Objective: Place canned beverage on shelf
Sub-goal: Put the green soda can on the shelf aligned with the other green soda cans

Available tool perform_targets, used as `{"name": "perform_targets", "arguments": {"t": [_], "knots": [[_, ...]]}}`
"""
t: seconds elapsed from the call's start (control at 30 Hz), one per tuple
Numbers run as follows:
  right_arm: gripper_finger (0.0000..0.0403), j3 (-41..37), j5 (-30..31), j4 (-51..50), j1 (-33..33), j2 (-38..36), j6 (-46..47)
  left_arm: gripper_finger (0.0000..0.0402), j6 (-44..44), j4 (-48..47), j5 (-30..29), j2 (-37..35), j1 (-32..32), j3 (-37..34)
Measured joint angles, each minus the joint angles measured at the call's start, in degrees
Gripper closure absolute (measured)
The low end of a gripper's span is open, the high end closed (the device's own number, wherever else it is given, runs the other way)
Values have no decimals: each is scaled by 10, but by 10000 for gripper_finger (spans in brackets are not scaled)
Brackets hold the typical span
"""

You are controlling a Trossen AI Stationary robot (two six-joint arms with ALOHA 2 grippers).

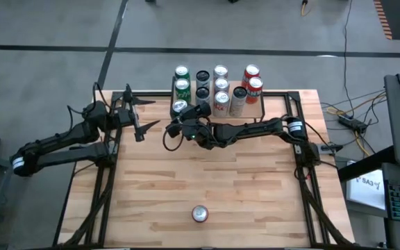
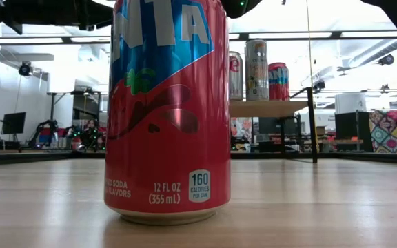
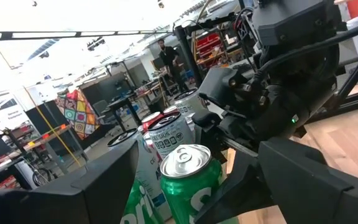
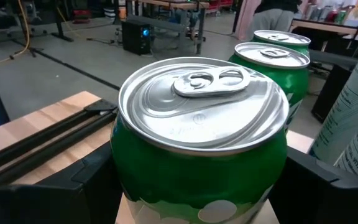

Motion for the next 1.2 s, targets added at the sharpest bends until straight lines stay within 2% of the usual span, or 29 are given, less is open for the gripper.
{"name": "perform_targets", "arguments": {"t": [1.2], "knots": [[106, -5, -2, -2, -20, 0, 20, 84, 0, -1, -1, 0, 0, -1]]}}
